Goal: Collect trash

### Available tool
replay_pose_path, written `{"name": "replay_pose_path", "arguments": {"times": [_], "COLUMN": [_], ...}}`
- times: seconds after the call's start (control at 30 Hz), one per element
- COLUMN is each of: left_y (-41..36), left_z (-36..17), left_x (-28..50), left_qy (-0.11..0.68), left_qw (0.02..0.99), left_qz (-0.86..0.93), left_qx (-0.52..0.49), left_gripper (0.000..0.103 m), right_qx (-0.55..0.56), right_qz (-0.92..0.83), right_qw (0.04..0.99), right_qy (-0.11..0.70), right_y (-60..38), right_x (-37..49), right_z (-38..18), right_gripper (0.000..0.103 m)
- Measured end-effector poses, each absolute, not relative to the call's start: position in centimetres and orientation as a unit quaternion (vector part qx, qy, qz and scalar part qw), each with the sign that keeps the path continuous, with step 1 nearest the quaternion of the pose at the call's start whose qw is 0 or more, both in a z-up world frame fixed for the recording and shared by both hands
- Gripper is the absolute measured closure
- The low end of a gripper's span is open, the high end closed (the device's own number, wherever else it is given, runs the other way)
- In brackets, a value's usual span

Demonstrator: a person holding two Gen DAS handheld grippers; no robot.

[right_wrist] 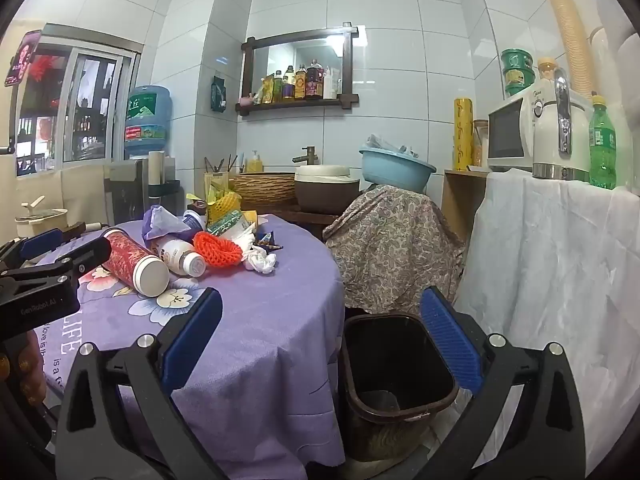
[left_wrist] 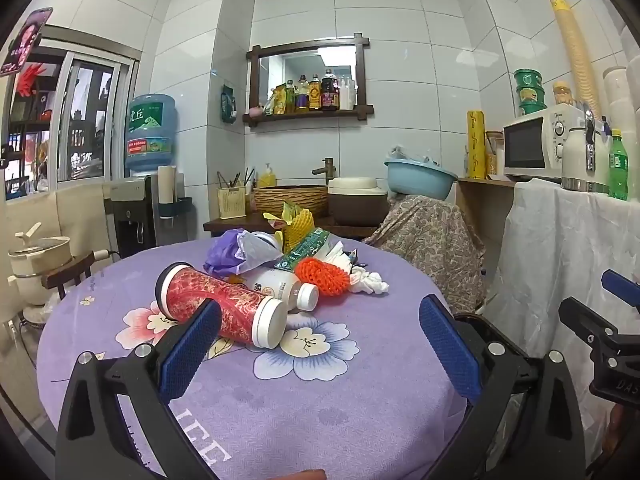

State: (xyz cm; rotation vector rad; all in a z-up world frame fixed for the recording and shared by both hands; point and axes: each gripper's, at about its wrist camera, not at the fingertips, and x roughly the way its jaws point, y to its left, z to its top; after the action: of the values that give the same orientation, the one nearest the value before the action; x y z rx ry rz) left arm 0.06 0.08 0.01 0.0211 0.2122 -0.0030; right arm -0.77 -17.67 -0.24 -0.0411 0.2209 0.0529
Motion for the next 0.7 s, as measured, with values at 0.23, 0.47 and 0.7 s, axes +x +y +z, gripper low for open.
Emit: {"name": "replay_pose_path", "arguments": {"times": [0.23,0.47,0.7], "left_y": [-0.11,-0.09,-0.09], "left_z": [0.22,-0.16,-0.07], "left_x": [-0.07,0.47,0.19], "left_qy": [0.105,0.108,0.106], "left_qw": [0.994,0.994,0.994], "left_qz": [-0.004,-0.001,-0.002], "left_qx": [0.013,0.012,0.012], "left_gripper": [0.005,0.005,0.005], "right_qx": [-0.018,-0.017,-0.016], "right_qz": [0.027,0.027,0.027], "right_qw": [0.993,0.994,0.994], "right_qy": [0.109,0.109,0.108], "right_y": [-17.77,-17.79,-17.76], "right_x": [-0.76,-0.81,-0.72], "right_z": [-0.25,-0.26,-0.27], "right_gripper": [0.005,0.005,0.005]}}
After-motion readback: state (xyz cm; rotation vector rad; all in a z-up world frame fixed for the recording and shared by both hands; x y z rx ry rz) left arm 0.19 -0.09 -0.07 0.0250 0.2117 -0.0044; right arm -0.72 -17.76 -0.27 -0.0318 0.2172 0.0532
